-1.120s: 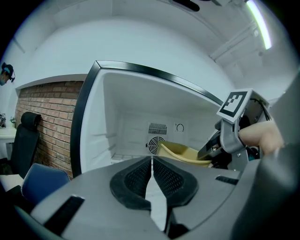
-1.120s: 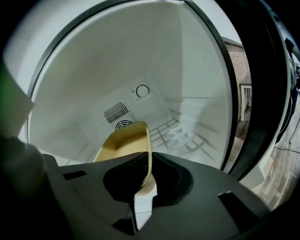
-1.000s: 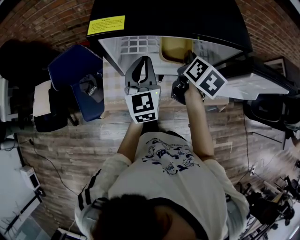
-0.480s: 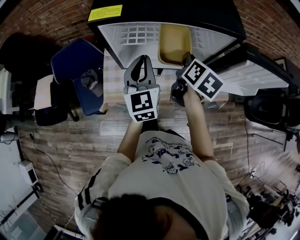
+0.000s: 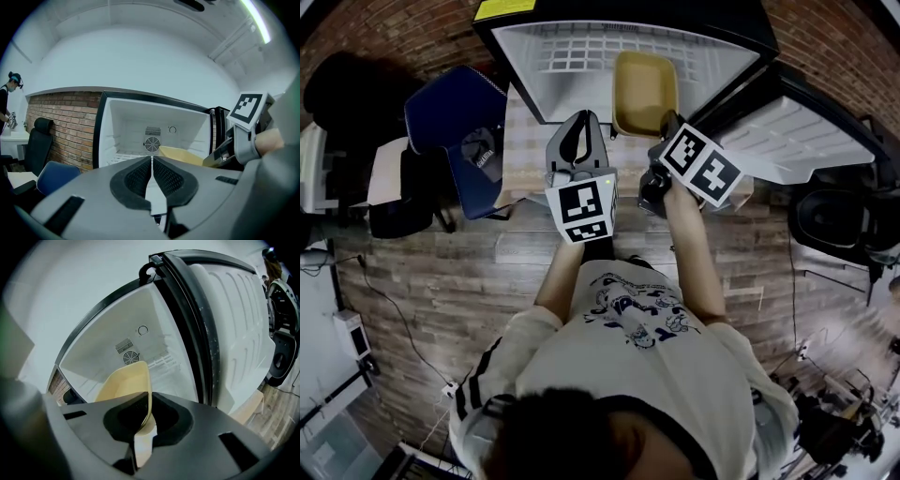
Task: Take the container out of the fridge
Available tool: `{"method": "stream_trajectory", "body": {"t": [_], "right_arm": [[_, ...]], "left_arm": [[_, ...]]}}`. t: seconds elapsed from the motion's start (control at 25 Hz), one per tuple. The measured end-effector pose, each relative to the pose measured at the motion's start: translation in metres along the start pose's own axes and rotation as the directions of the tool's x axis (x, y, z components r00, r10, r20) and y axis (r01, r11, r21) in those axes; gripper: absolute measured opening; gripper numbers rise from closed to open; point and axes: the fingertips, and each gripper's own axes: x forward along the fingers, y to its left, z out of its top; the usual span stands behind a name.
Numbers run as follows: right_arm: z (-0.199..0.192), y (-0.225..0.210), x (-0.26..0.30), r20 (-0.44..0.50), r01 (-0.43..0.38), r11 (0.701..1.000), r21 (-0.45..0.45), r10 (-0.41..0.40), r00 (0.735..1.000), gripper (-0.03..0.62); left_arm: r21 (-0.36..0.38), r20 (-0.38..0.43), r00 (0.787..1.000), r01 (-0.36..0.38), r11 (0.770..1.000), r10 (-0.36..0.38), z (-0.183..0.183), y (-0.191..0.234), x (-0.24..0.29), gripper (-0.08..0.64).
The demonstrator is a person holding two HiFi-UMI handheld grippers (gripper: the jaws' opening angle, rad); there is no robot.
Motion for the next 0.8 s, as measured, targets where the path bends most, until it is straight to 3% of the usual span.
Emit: {"method": "stream_trajectory", "body": {"t": [0.8], "right_arm": [[-0.043,-0.03,-0.053,-0.066,-0.048,0.998,-0.051,0.045,0.997,0.044]], "left_arm": [[-0.005,0.004,0.997,-0.075,0.997,0.075,-0.013,-0.031,-0.066,0.026]]}}
